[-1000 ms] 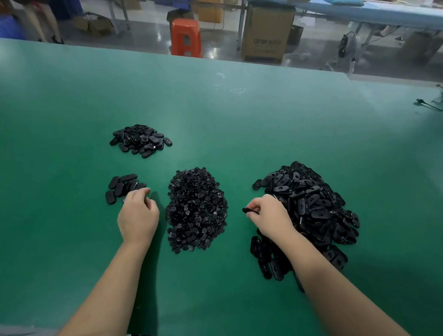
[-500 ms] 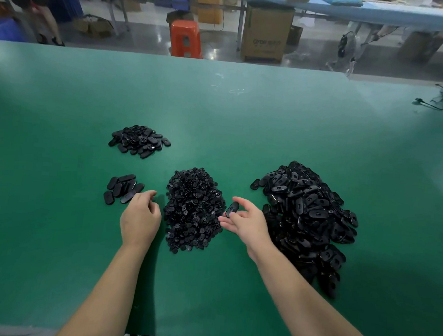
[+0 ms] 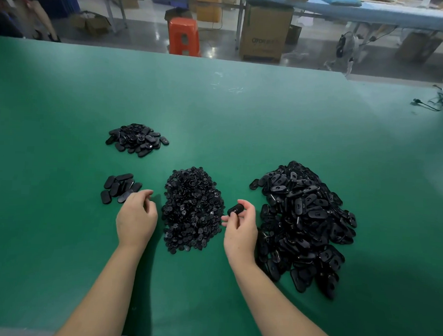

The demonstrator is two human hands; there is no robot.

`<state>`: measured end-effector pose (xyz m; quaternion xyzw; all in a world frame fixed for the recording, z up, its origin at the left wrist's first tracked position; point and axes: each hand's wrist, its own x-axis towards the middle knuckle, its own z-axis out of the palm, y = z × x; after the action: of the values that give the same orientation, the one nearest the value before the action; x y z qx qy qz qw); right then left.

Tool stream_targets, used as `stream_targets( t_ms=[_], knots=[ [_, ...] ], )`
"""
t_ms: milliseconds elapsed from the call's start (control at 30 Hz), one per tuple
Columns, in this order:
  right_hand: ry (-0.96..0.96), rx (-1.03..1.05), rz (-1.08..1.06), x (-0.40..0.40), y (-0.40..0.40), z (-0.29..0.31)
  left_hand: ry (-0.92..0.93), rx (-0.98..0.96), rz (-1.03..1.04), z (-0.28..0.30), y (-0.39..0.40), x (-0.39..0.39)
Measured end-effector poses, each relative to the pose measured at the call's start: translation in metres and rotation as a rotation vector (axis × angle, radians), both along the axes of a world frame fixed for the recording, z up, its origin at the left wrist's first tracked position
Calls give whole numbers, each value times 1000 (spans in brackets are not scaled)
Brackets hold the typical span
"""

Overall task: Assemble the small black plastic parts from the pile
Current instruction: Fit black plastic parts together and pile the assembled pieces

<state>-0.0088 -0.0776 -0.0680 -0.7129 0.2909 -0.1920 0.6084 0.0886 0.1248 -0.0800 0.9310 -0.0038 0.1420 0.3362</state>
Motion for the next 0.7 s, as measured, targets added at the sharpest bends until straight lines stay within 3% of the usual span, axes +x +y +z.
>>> stream_targets(
  t_ms=[400, 700],
  knots=[
    [29, -275, 42, 2, -13, -8, 10, 46, -17, 8, -7, -1],
    [-35, -264, 72, 2, -12, -13, 65, 402, -366, 35, -76, -9]
  ],
)
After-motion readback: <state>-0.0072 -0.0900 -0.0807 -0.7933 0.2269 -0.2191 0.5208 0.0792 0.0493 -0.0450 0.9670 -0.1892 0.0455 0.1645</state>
